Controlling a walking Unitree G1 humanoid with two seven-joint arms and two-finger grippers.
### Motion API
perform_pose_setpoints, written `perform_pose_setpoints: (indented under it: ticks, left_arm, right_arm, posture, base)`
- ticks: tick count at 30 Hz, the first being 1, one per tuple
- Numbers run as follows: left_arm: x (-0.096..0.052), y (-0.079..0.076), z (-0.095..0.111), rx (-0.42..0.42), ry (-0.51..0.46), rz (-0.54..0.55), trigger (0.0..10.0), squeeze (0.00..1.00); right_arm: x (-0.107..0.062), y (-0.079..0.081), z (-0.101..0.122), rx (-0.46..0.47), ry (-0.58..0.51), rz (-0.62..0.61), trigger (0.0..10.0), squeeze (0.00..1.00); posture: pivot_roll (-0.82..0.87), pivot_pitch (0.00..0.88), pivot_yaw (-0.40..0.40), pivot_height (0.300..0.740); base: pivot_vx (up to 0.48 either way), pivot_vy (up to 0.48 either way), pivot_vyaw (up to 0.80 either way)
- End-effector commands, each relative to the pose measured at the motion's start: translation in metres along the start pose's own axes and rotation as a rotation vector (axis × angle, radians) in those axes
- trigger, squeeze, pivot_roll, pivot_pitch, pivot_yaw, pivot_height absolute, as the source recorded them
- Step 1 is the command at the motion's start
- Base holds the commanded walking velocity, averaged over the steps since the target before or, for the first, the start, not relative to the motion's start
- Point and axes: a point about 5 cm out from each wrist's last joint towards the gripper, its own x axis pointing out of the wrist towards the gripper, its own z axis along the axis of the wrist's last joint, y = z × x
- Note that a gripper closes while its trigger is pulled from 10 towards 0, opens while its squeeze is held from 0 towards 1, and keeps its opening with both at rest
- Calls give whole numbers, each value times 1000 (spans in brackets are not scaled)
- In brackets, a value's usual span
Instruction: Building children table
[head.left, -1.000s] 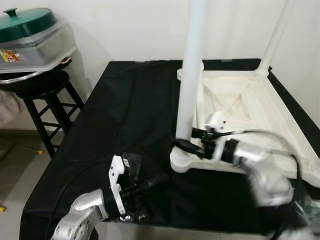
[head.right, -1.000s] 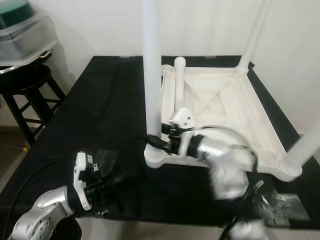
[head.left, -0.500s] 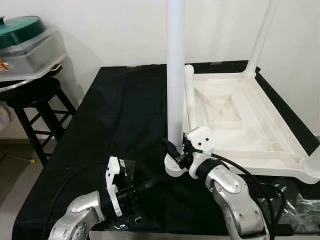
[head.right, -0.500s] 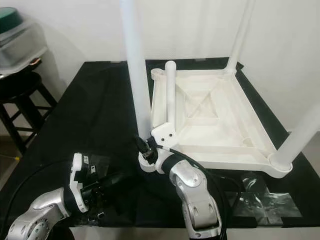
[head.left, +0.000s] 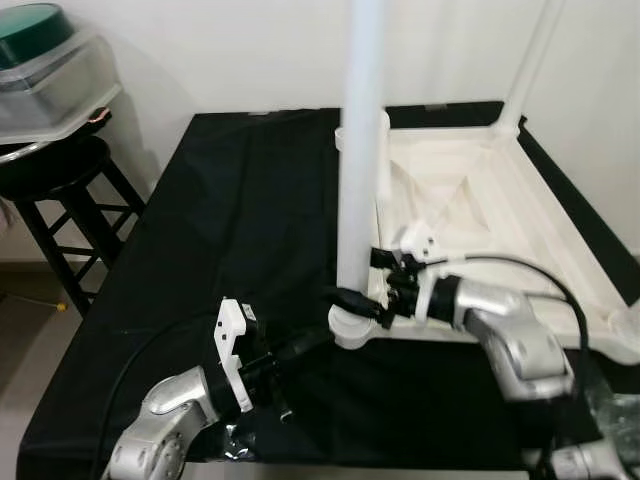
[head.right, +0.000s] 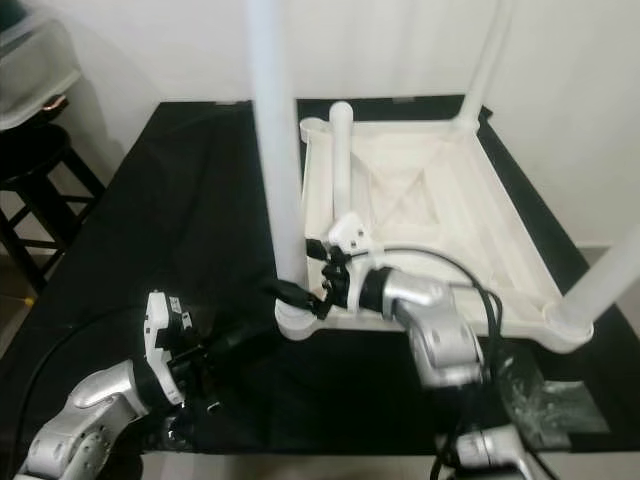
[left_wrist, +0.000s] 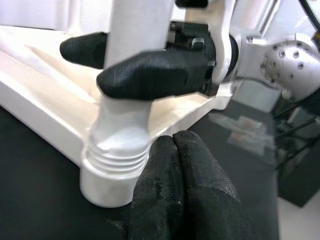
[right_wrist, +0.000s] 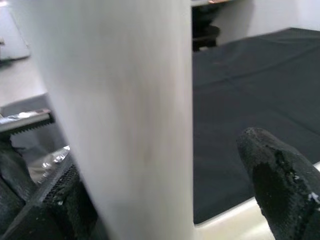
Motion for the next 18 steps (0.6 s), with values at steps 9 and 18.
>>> perform_pose_setpoints:
  ticks: [9,18]
  left_arm:
    - [-2,-3,-1,49,3,36,10000,0]
    - [-3,-3,-1,57,0,48,10000,0]
  right_arm:
    - [-4,-5,0,20,-3,192,0,0]
    - [-12,-1,-9,-7,19,85,0,0]
  posture:
    - [-7,119,19,740]
    - [-33,132,26,740]
  base:
    - [0,0,0]
    - [0,0,0]
